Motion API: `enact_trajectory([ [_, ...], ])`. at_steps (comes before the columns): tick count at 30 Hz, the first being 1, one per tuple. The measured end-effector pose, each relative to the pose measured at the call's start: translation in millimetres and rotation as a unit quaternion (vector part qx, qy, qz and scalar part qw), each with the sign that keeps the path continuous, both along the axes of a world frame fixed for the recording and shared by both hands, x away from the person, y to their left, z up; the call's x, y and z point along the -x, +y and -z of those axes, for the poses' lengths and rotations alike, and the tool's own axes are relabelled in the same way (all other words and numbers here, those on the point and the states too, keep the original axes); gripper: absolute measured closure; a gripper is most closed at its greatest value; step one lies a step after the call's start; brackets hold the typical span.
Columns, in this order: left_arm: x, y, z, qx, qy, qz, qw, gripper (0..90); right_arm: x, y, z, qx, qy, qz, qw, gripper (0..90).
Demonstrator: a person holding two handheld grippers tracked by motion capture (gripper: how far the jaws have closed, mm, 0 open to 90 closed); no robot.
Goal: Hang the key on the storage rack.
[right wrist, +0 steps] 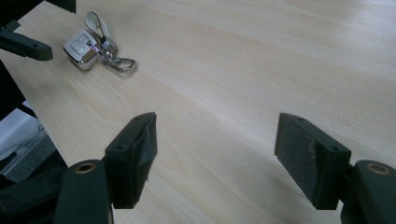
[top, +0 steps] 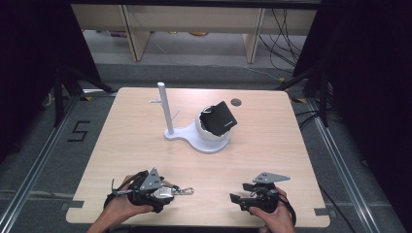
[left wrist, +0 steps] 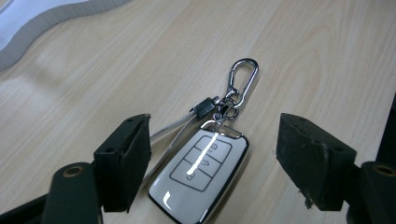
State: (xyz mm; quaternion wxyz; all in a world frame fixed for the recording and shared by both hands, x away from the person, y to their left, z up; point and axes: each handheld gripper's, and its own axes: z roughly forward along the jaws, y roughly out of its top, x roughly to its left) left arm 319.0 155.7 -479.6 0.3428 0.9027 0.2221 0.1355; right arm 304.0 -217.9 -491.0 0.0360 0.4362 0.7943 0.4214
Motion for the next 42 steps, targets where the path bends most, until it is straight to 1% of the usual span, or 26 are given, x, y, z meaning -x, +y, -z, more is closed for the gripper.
enact_trajectory([
  [1,-1.2,-2.3,0.7,0.002,0.004,-0.005,1.0,26.8,3.6,0.5,-0.4,-0.002,0.01,0.006,0.9999,30.8],
  [2,-2.6,-4.8,1.1,0.003,0.007,-0.003,1.0,27.3,3.0,-1.0,0.0,0.006,-0.003,0.0,1.0,30.8],
  [6,-7.6,-15.8,0.2,0.002,0.009,0.018,0.9998,32.2,7.2,0.6,-1.0,0.004,0.004,0.008,1.0,30.9],
  [7,-10.2,-22.8,-0.5,-0.009,0.003,0.031,0.9995,33.4,7.4,-0.1,-1.7,0.017,-0.014,0.0,0.9997,30.9],
  [8,-11.2,-27.0,-0.4,-0.013,0.004,0.039,0.9992,35.0,8.9,2.0,-1.6,0.006,-0.006,0.004,1.0,30.9],
  [9,-13.2,-30.6,-0.8,-0.026,-0.001,0.049,0.9985,36.5,7.4,1.6,-1.0,0.006,-0.007,-0.006,0.9999,30.9],
  [12,-17.4,-38.6,-0.5,-0.037,-0.004,0.065,0.9972,41.8,8.0,2.0,-1.2,0.01,-0.011,-0.008,0.9999,30.9],
  [15,-25.8,-47.7,0.2,-0.063,0.023,0.075,0.9949,44.7,9.0,2.7,-1.0,0.011,-0.012,-0.008,0.9998,30.9],
  [17,-31.7,-54.8,0.2,-0.067,0.042,0.073,0.9942,49.3,8.6,2.3,-0.9,0.011,-0.013,-0.012,0.9998,30.9],
  [19,-33.0,-56.8,0.1,-0.069,0.052,0.072,0.9936,51.0,9.0,2.3,-1.2,0.011,-0.012,-0.012,0.9998,30.9],
  [20,-36.7,-59.5,-2.7,-0.098,0.06,0.087,0.9896,51.9,9.1,2.4,-1.3,0.011,-0.012,-0.012,0.9998,30.9],
  [21,-36.5,-61.8,-2.5,-0.1,0.068,0.087,0.9889,52.8,9.5,2.6,-1.4,0.009,-0.011,-0.015,0.9998,30.9],
  [23,-36.8,-65.8,-2.0,-0.122,0.079,0.098,0.9845,52.8,9.5,3.4,-1.0,0.012,-0.011,-0.018,0.9997,30.9],
  [24,-36.8,-65.8,-2.0,-0.122,0.079,0.098,0.9845,52.8,9.5,3.4,-1.0,0.012,-0.011,-0.018,0.9997,30.9],
  [26,-38.6,-69.0,-1.2,-0.145,0.087,0.106,0.9799,52.9,9.6,3.7,-1.2,0.014,-0.013,-0.018,0.9997,30.9],
  [27,-38.8,-70.7,-0.2,-0.151,0.096,0.103,0.9784,53.0,9.7,3.8,-1.2,0.015,-0.013,-0.018,0.9996,30.9],
  [28,-41.3,-72.0,0.7,-0.159,0.093,0.114,0.9762,53.8,10.1,3.8,-1.7,0.016,-0.012,-0.018,0.9996,30.9],
  [33,-45.5,-77.4,3.2,-0.182,0.119,0.118,0.969,57.4,9.9,3.5,-1.8,0.015,-0.015,-0.019,0.9996,31.0],
  [34,-45.5,-77.4,3.2,-0.182,0.119,0.118,0.969,57.8,9.9,3.5,-1.8,0.015,-0.015,-0.019,0.9996,31.0],
  [35,-46.7,-79.9,2.4,-0.192,0.132,0.119,0.9652,58.4,9.7,3.5,-1.6,0.016,-0.015,-0.019,0.9996,31.0],
  [36,-46.7,-79.9,2.4,-0.192,0.132,0.119,0.9652,59.0,9.7,3.5,-1.6,0.016,-0.015,-0.019,0.9996,31.0],
  [37,-49.4,-82.8,1.2,-0.205,0.139,0.113,0.9623,60.1,9.4,4.0,-1.1,0.013,-0.014,-0.018,0.9997,31.1],
  [38,-49.4,-82.8,1.2,-0.205,0.139,0.113,0.9623,61.0,9.9,4.5,-1.1,0.015,-0.015,-0.016,0.9996,31.1],
  [39,-49.9,-84.5,1.0,-0.211,0.147,0.109,0.9602,62.2,9.9,4.8,-1.0,0.015,-0.013,-0.02,0.9996,31.1],
  [40,-51.7,-86.3,0.0,-0.222,0.153,0.109,0.9567,62.2,9.9,4.8,-1.0,0.015,-0.013,-0.02,0.9996,31.1],
  [42,-54.6,-90.2,-0.7,-0.235,0.16,0.108,0.9525,63.9,10.3,6.4,-0.5,0.013,-0.008,-0.024,0.9996,31.1],
])
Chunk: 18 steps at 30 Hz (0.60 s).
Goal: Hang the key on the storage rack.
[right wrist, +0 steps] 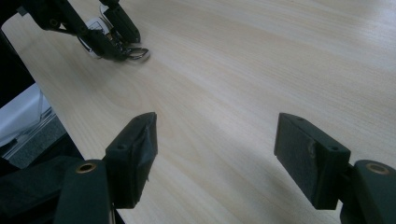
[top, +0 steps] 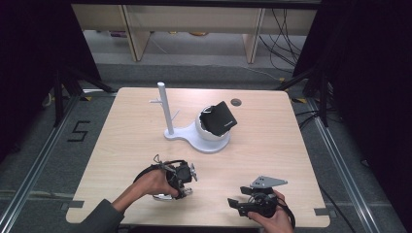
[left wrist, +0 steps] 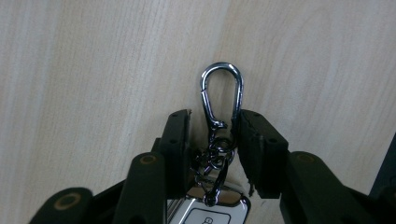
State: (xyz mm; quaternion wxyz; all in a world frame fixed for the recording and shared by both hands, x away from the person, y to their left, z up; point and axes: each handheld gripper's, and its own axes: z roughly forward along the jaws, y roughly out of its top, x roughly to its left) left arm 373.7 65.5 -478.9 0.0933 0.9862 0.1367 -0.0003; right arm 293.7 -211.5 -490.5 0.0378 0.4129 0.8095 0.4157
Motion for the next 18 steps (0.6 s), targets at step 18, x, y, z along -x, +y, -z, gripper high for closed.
enact_trajectory([
  [18,-5.3,-14.9,-0.3,-0.066,0.014,0.051,0.9964,72.8,0.1,0.1,0.7,0.007,-0.005,0.002,1.0,31.1],
])
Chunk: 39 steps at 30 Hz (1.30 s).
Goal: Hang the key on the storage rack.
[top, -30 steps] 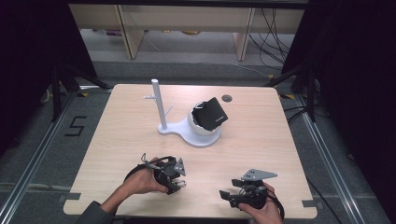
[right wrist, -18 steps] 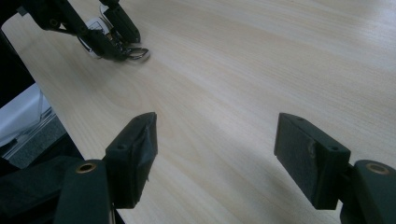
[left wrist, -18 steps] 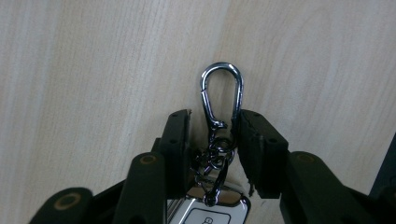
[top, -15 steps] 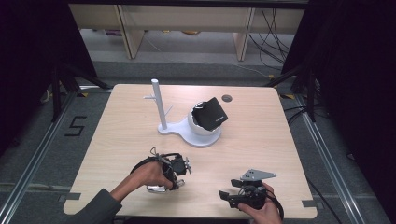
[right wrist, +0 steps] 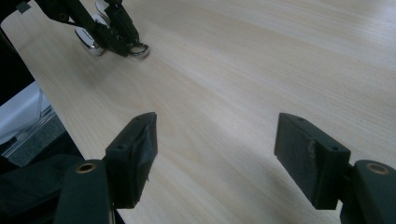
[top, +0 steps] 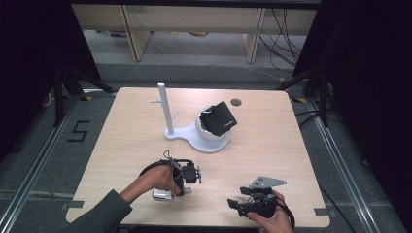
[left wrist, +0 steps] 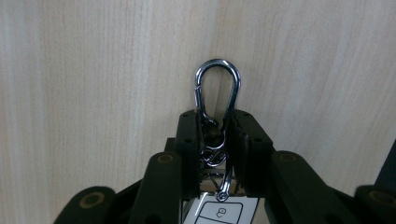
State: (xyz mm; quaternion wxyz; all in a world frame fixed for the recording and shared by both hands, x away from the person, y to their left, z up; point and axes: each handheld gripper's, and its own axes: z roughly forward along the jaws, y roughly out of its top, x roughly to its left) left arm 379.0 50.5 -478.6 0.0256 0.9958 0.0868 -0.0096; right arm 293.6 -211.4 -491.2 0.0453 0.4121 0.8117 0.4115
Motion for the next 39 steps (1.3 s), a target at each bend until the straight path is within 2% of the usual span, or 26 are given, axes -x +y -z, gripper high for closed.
enact_trajectory([
  [1,-0.9,-0.4,0.3,-0.005,0.0,-0.002,1.0,72.8,0.0,0.0,0.0,-0.001,0.0,0.001,1.0,31.1],
  [3,-0.5,-1.6,-0.2,-0.014,-0.007,0.012,0.9998,72.8,0.1,0.1,0.2,-0.001,0.0,-0.003,1.0,31.1],
  [6,1.1,-1.0,0.2,-0.007,-0.009,0.012,0.9999,73.4,-0.1,0.1,0.0,-0.001,-0.001,0.001,1.0,31.1],
  [7,0.5,-0.3,-0.3,-0.009,-0.01,0.022,0.9997,73.5,-0.3,0.0,0.1,-0.003,0.001,-0.001,1.0,31.1],
  [10,1.0,0.2,0.4,-0.001,-0.012,0.024,0.9996,73.9,0.0,0.0,0.4,0.0,-0.002,-0.001,1.0,31.1],
  [11,1.4,0.9,-0.6,-0.001,-0.016,0.035,0.9993,74.0,-0.1,0.2,0.3,-0.002,0.001,-0.002,1.0,31.1],
  [15,3.0,2.9,-0.5,0.005,-0.017,0.044,0.9989,74.4,-1.0,-0.1,1.1,-0.003,0.0,-0.004,1.0,31.5],
  [16,3.0,2.9,-0.5,0.005,-0.017,0.044,0.9989,74.4,-1.0,-0.1,1.1,-0.003,0.0,-0.004,1.0,31.5],
  [17,2.4,3.3,-0.6,0.008,-0.019,0.043,0.9989,74.4,0.2,0.8,0.7,-0.007,0.01,0.003,0.9999,31.4],
  [19,1.7,5.2,0.1,0.019,-0.021,0.034,0.999,74.8,0.3,0.5,0.4,-0.006,0.004,0.003,1.0,31.6],
  [22,-0.7,6.9,-1.1,0.019,-0.024,0.033,0.999,75.1,0.0,0.3,0.5,-0.005,0.007,0.001,1.0,31.5],
  [23,-1.5,8.8,-3.9,0.029,-0.023,0.024,0.999,75.2,0.1,0.4,0.4,-0.007,0.005,0.002,1.0,31.6],
  [28,-3.7,12.9,-11.8,0.032,-0.028,0.026,0.9988,75.2,-0.1,0.4,0.6,-0.006,0.007,0.001,1.0,31.6],
  [32,-5.7,17.2,-17.3,0.04,-0.025,0.015,0.9988,75.3,0.1,0.8,0.9,-0.007,0.007,-0.002,0.9999,31.6],
  [33,-7.0,18.6,-18.4,0.046,-0.03,0.01,0.9984,75.3,-0.1,0.8,1.0,-0.007,0.007,-0.002,0.9999,31.6],
  [36,-9.8,21.6,-18.5,0.049,-0.027,0.005,0.9984,75.3,0.2,1.0,1.0,-0.008,0.008,-0.002,0.9999,31.6],
  [37,-12.0,23.6,-18.8,0.046,-0.027,0.004,0.9986,75.3,-1.0,0.0,1.6,-0.003,0.002,-0.005,1.0,31.5],
  [38,-14.1,24.4,-20.2,0.047,-0.037,0.008,0.9982,75.3,-1.0,0.3,1.6,-0.005,0.006,-0.005,1.0,31.5],
  [39,-13.9,25.5,-21.3,0.048,-0.03,0.002,0.9984,75.3,-0.8,0.3,1.5,-0.005,0.008,-0.004,0.9999,31.5],
])
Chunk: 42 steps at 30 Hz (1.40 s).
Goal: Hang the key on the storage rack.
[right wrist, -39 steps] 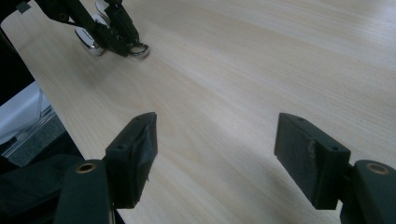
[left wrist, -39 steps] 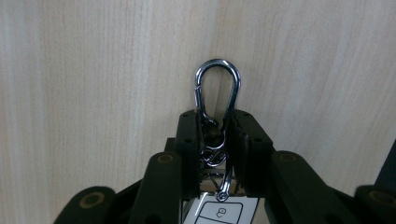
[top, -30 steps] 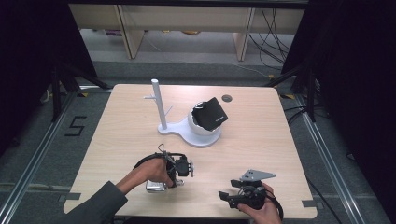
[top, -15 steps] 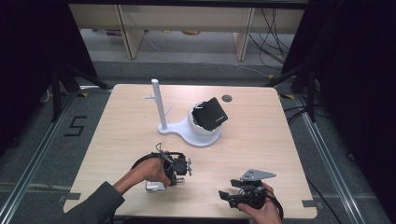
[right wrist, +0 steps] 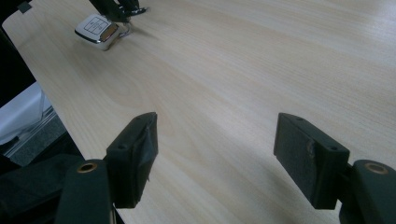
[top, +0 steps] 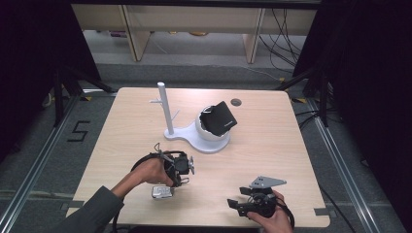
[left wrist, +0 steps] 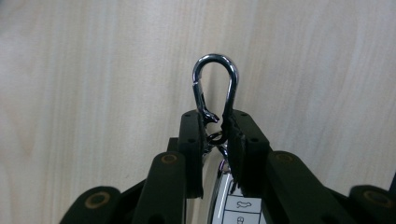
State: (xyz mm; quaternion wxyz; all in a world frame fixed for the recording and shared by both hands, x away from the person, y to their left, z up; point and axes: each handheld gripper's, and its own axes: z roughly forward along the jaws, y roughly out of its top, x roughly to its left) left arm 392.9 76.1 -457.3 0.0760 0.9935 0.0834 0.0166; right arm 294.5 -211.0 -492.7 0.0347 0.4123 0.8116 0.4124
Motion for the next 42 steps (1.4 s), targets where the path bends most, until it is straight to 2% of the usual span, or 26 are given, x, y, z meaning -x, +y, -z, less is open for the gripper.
enact_trajectory([
  [3,-0.4,2.1,-3.4,0.009,0.0,-0.008,0.9999,75.4,0.1,0.2,0.2,0.001,0.0,0.0,1.0,31.5],
  [4,-1.4,4.4,-6.4,0.015,-0.004,-0.009,0.9998,75.5,1.7,1.2,-0.4,0.0,0.007,0.008,0.9999,31.4],
  [5,-2.0,5.6,-8.5,0.017,-0.007,-0.012,0.9998,75.4,0.4,0.6,0.2,0.003,-0.003,0.003,1.0,31.5],
  [7,-3.0,6.9,-10.1,0.019,-0.005,-0.007,0.9998,75.5,0.7,0.8,0.1,0.002,0.0,0.003,1.0,31.5],
  [8,-3.9,9.4,-14.2,0.029,-0.008,-0.012,0.9995,75.5,0.2,0.4,0.5,0.003,-0.006,0.001,1.0,31.5],
  [9,-3.9,9.4,-14.2,0.029,-0.008,-0.012,0.9995,75.5,0.2,0.4,0.5,0.003,-0.006,0.001,1.0,31.5],
  [11,-5.4,12.1,-20.8,0.037,-0.018,-0.017,0.999,75.5,-0.1,0.3,0.7,0.003,-0.006,0.002,1.0,31.5],
  [12,-6.7,15.8,-28.4,0.049,-0.019,-0.022,0.9984,75.5,0.0,0.4,0.7,0.003,-0.006,0.001,1.0,31.5],
  [13,-6.7,15.8,-28.4,0.049,-0.019,-0.022,0.9984,75.5,0.0,0.4,0.7,0.003,-0.006,0.001,1.0,31.5],
  [15,-8.1,19.6,-35.9,0.051,-0.024,-0.027,0.9981,75.5,0.0,0.3,0.9,0.004,-0.005,0.001,1.0,31.5],
  [16,-9.7,23.2,-44.0,0.054,-0.029,-0.034,0.9976,75.5,0.1,0.3,0.7,0.001,-0.001,0.002,1.0,31.5],
  [20,-11.8,29.6,-57.7,0.062,-0.039,-0.044,0.9963,75.6,0.1,1.0,1.3,0.0,0.003,-0.001,1.0,31.5],
  [23,-13.1,32.5,-62.8,0.066,-0.041,-0.046,0.9959,75.6,-0.7,1.2,2.3,-0.005,-0.001,-0.003,1.0,31.5],
  [26,-17.0,38.7,-74.3,0.072,-0.052,-0.06,0.9943,75.6,-0.4,0.8,1.6,0.001,0.001,-0.002,1.0,31.5],
  [31,-21.3,46.0,-86.9,0.072,-0.057,-0.07,0.9933,75.7,-0.2,0.9,1.8,0.002,0.001,-0.004,1.0,31.5],
  [34,-25.0,52.2,-101.5,0.071,-0.07,-0.081,0.9917,75.8,-0.2,1.0,1.9,0.002,0.002,-0.004,1.0,31.5],
  [35,-25.0,52.2,-101.5,0.071,-0.07,-0.081,0.9917,75.7,-0.2,1.1,1.9,0.002,0.002,-0.003,1.0,31.5],
  [36,-26.8,55.7,-109.3,0.071,-0.074,-0.085,0.991,75.8,-0.3,1.0,2.0,0.002,0.002,-0.003,1.0,31.5],
  [39,-29.2,59.9,-117.1,0.071,-0.076,-0.091,0.9904,75.8,-0.5,1.0,2.0,0.001,0.002,-0.002,1.0,31.5],
  [40,-31.8,64.5,-124.0,0.071,-0.084,-0.1,0.9889,75.8,-0.3,1.0,2.0,0.001,0.002,-0.003,1.0,31.5],
  [42,-33.2,67.0,-126.9,0.07,-0.084,-0.103,0.9887,75.8,-0.3,1.0,2.0,0.001,0.002,-0.003,1.0,31.5],
])
